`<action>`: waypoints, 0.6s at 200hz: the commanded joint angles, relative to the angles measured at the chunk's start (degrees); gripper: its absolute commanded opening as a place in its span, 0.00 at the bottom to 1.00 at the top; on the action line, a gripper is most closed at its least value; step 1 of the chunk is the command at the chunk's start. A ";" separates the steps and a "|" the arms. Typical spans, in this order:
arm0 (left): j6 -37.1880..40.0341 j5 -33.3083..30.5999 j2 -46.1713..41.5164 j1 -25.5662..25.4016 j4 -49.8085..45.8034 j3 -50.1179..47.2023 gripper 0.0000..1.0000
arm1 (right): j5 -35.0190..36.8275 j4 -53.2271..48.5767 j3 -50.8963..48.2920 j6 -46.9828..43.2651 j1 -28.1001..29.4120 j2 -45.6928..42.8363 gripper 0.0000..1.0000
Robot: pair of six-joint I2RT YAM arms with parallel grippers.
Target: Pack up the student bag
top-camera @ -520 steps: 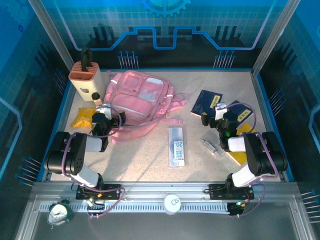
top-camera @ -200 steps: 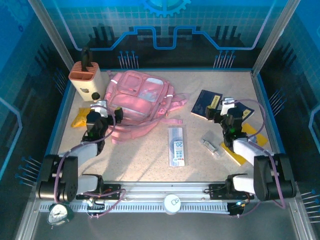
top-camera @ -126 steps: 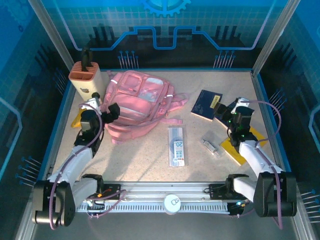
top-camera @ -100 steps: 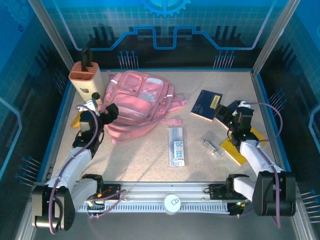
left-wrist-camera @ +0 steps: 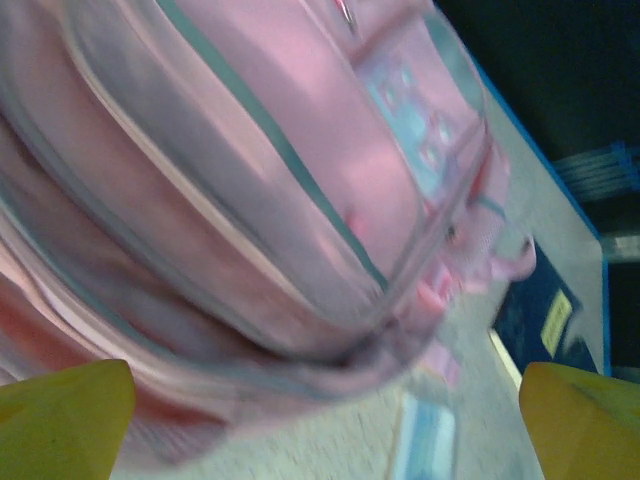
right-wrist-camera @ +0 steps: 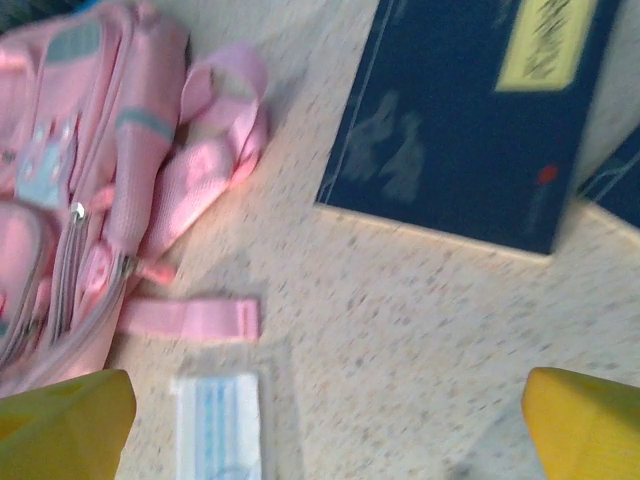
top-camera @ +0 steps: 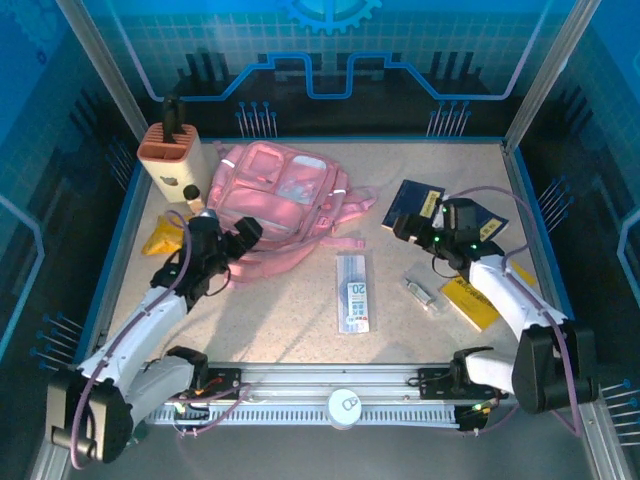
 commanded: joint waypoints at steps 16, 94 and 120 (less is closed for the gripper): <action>-7.95 -2.97 4.42 -10.16 1.62 0.01 0.99 | -5.81 -5.46 5.64 1.22 5.79 6.07 1.00; -27.91 -7.58 23.66 -21.91 6.59 7.99 0.99 | -8.18 -2.63 14.70 2.04 12.14 18.22 1.00; -34.22 -7.85 30.24 -22.61 6.51 12.23 0.99 | -7.61 -2.78 15.71 2.06 12.01 19.35 1.00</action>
